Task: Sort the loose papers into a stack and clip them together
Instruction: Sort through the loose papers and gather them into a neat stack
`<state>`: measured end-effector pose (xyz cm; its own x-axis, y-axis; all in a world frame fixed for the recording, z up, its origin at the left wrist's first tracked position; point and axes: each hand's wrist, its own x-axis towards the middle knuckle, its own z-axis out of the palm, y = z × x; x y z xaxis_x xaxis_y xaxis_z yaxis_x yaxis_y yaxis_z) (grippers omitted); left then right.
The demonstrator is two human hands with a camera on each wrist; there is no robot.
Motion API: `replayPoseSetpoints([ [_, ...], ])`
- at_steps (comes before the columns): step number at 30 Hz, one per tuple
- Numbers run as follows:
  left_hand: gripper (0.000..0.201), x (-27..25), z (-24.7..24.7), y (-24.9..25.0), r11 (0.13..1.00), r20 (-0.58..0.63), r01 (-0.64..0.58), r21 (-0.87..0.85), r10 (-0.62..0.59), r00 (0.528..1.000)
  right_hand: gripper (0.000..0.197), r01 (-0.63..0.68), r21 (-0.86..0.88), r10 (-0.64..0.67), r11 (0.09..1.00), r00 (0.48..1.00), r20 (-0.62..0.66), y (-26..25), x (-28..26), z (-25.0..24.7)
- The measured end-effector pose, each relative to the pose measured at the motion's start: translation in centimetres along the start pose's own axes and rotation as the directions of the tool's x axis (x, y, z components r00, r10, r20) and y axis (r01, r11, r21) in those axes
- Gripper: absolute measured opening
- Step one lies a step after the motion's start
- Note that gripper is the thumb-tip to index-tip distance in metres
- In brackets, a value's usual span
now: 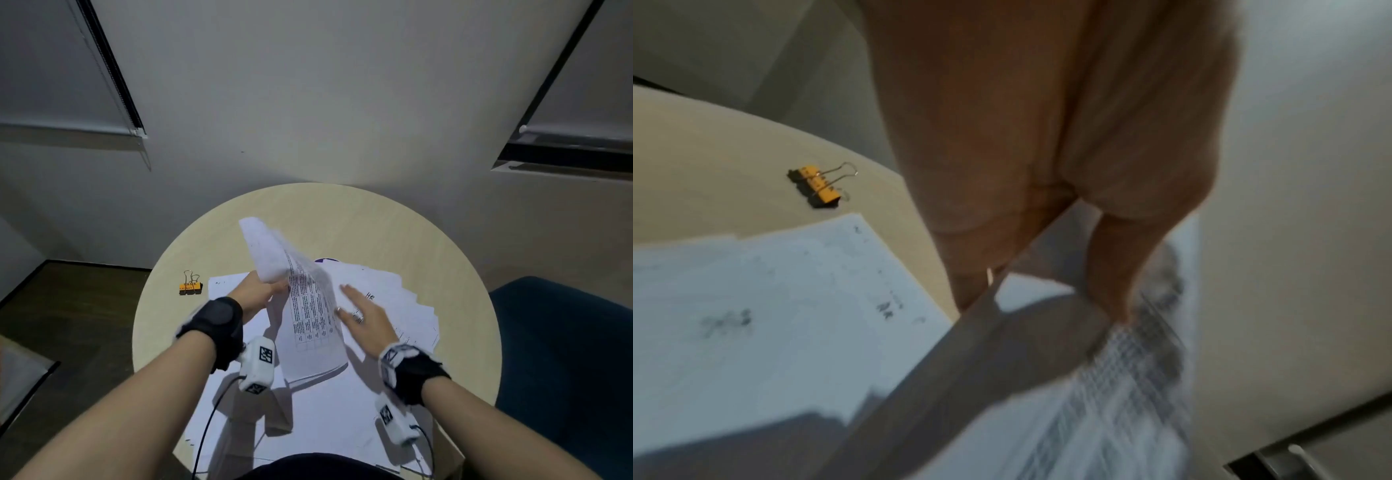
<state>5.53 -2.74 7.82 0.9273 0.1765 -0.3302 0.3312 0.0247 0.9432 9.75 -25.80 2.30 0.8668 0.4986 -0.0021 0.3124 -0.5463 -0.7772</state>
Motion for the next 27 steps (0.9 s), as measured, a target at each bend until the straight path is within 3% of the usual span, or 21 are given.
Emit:
replayPoseSetpoints([
  [2, 0.022, -0.2, -0.8, 1.5, 0.994, 0.164, -0.023, 0.103, 0.005, 0.986, 0.091, -0.194, 0.319, 0.221, 0.928, 0.974, -0.050, -0.6, 1.7, -1.9],
  [4, 0.023, 0.0, -1.5, 2.8, 0.969, 0.267, -0.051, 0.240, -0.016, 0.964, 0.127, -0.297, 0.584, 0.307, 0.756, 0.948, 0.086, -0.6, 3.1, -3.6],
  [5, 0.022, 0.1, -1.8, 3.5, 0.956, 0.282, -0.064, 0.285, -0.020, 0.959, 0.123, -0.331, 0.650, 0.306, 0.684, 0.939, 0.157, -0.5, 3.6, -4.5],
  [6, 0.021, 0.1, -1.8, 4.2, 0.946, 0.278, -0.079, 0.314, -0.012, 0.960, 0.099, -0.334, 0.689, 0.283, 0.643, 0.940, 0.192, -0.8, 4.0, -5.3],
  [7, 0.020, 0.2, -1.9, 4.7, 0.943, 0.248, -0.087, 0.323, 0.005, 0.969, 0.072, -0.315, 0.704, 0.251, 0.636, 0.948, 0.197, -1.6, 4.1, -6.2],
  [9, 0.018, 0.5, -1.9, 5.1, 0.944, 0.168, -0.106, 0.313, 0.055, 0.984, 0.050, -0.235, 0.653, 0.238, 0.720, 0.968, 0.085, -2.4, 4.6, -7.2],
  [11, 0.009, 0.5, -1.7, 5.0, 0.940, 0.056, -0.145, 0.310, 0.135, 0.989, 0.044, -0.148, 0.602, 0.243, 0.784, 0.967, -0.079, -3.2, 4.9, -7.7],
  [13, 0.019, 0.5, -1.3, 4.5, 0.944, -0.071, -0.186, 0.273, 0.213, 0.975, 0.038, -0.084, 0.578, 0.219, 0.812, 0.961, -0.168, -3.7, 5.1, -7.5],
  [16, 0.046, 0.2, -0.8, 2.8, 0.962, -0.180, -0.228, 0.149, 0.253, 0.951, 0.032, -0.134, 0.522, 0.257, 0.842, 0.951, -0.171, -3.3, 4.9, -6.2],
  [19, 0.059, 0.2, -0.5, 0.2, 0.983, -0.244, -0.146, 0.108, 0.169, 0.955, 0.030, -0.206, 0.471, 0.302, 0.858, 0.943, -0.139, -2.4, 4.5, -4.7],
  [22, 0.047, 0.1, -0.2, -0.4, 0.987, -0.313, -0.095, 0.133, 0.133, 0.941, 0.025, -0.163, 0.527, 0.304, 0.834, 0.933, -0.192, -3.0, 4.4, -4.4],
  [24, 0.031, 0.0, -0.3, 0.5, 0.972, -0.326, -0.190, 0.138, 0.226, 0.918, 0.021, -0.097, 0.541, 0.263, 0.835, 0.935, -0.238, -4.0, 4.6, -4.8],
  [27, 0.024, 0.1, -0.7, 1.8, 0.948, -0.375, -0.318, 0.029, 0.305, 0.875, 0.019, -0.008, 0.515, 0.172, 0.857, 0.947, -0.272, -5.1, 4.7, -5.2],
])
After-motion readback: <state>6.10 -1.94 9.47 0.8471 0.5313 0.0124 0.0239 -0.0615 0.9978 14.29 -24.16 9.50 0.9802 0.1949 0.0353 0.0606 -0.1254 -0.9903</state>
